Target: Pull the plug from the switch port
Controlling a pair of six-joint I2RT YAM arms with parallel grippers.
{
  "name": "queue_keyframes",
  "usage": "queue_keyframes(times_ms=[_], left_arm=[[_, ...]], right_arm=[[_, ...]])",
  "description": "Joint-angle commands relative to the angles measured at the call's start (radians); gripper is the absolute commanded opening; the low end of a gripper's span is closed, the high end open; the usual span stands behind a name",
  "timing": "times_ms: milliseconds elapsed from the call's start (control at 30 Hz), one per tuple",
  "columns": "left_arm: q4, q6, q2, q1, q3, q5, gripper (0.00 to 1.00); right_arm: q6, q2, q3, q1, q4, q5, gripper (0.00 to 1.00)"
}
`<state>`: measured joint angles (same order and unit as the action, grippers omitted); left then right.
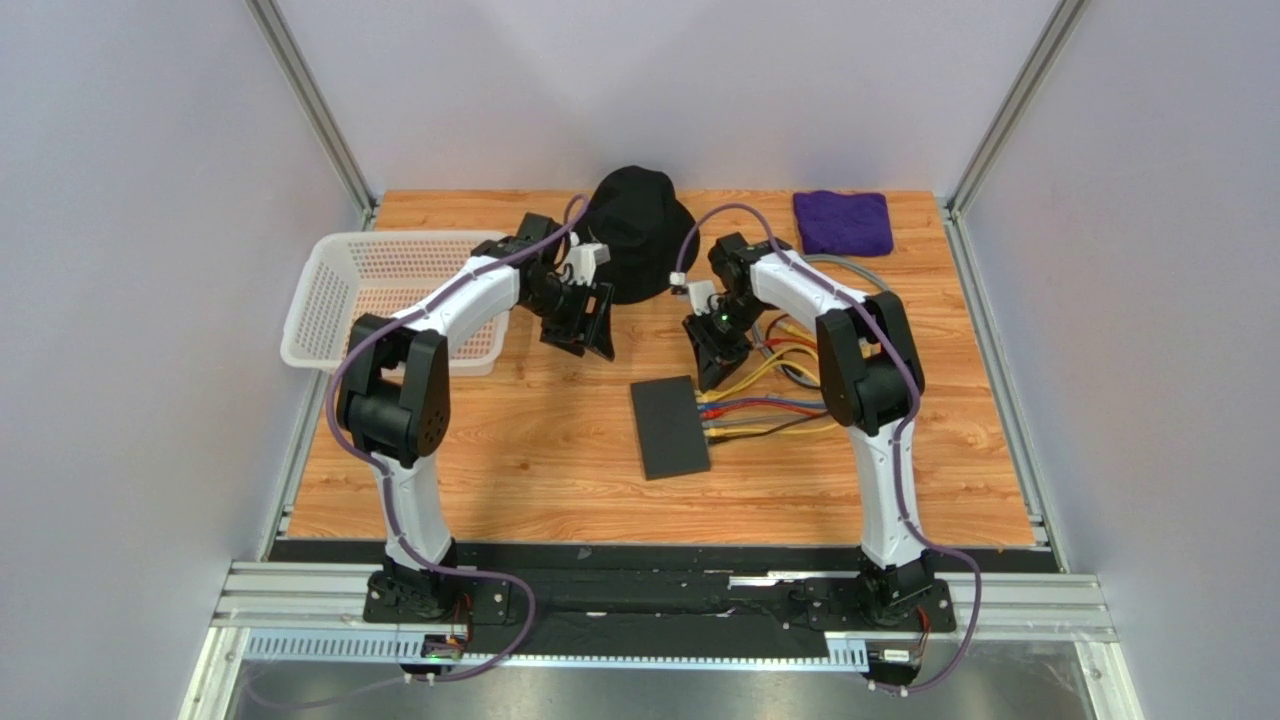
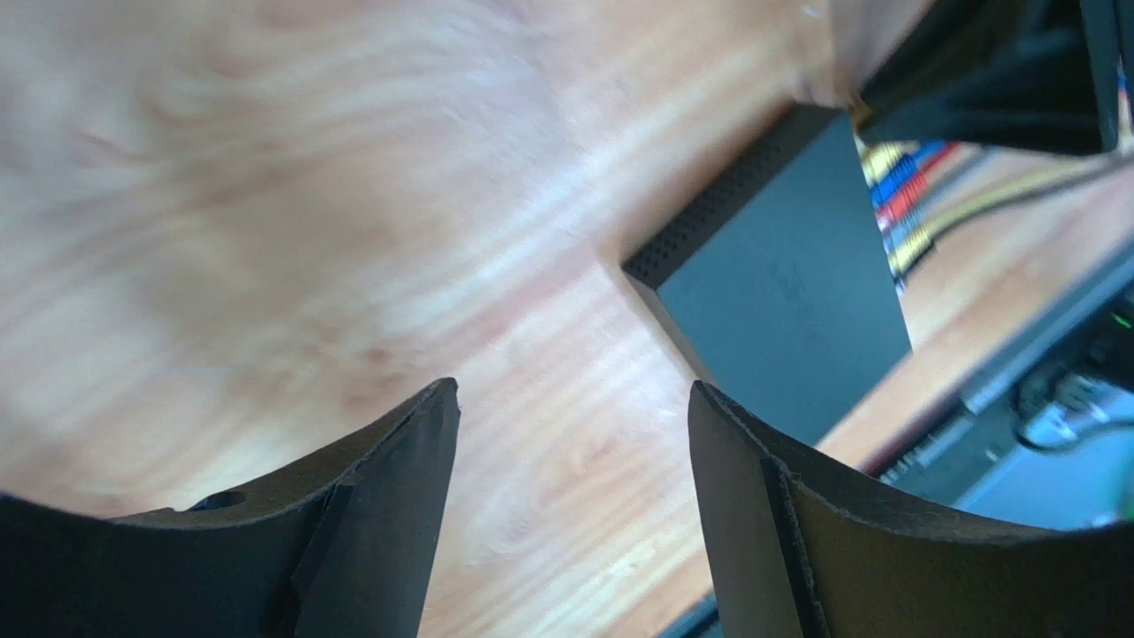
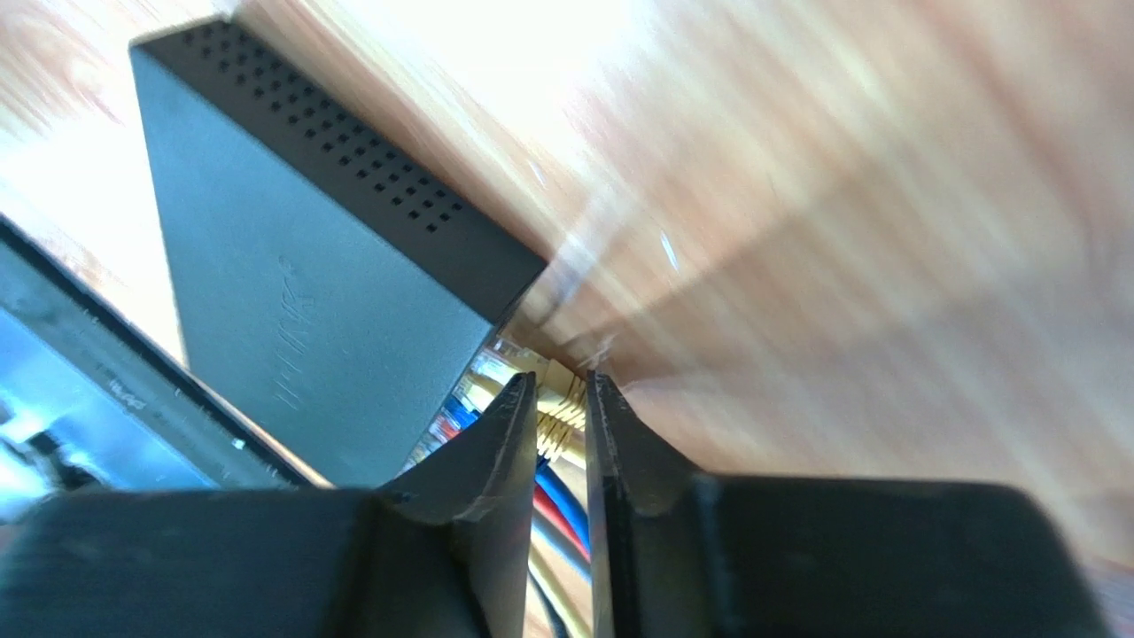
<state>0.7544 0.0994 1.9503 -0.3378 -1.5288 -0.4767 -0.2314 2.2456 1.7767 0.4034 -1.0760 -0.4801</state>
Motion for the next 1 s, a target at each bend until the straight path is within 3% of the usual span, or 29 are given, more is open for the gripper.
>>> queue_keyframes(times_ms=[0,33,133,300,533,767,967], left_arm=[[-0.053,0.008,-0.019,-0.007,0.078,-0.201,0.74],[-0.050,-0.001,-0.013,-0.010,0.070,-0.220,0.75],[-0.047,0.022,0.038,-0.015,0.044,-0.261,0.76],[-0.040,0.017,0.131,-0.058,-0.008,-0.303,0.78],[-0.023,0.034,0.199,-0.109,-0.021,-0.254,0.75],[-0.030,0.025,0.254,-0.115,-0.017,-0.192,0.64],[-0.012,0.052,0.286,-0.124,-0.070,-0.197,0.47]], right_arm=[[0.029,-0.067,-0.045,-0.043,0.004,-0.037,0.31],[0.021,-0.076,-0.045,-0.069,0.025,-0.096,0.37],[-0.061,-0.070,-0.042,-0.100,0.093,-0.150,0.43],[-0.273,0.097,0.183,-0.135,-0.145,-0.242,0.45],[-0.423,0.226,0.274,-0.126,-0.309,-0.276,0.46],[-0.586,0.218,0.175,-0.084,-0.392,-0.270,0.46],[-0.560,0.227,0.156,-0.058,-0.377,-0.218,0.47]])
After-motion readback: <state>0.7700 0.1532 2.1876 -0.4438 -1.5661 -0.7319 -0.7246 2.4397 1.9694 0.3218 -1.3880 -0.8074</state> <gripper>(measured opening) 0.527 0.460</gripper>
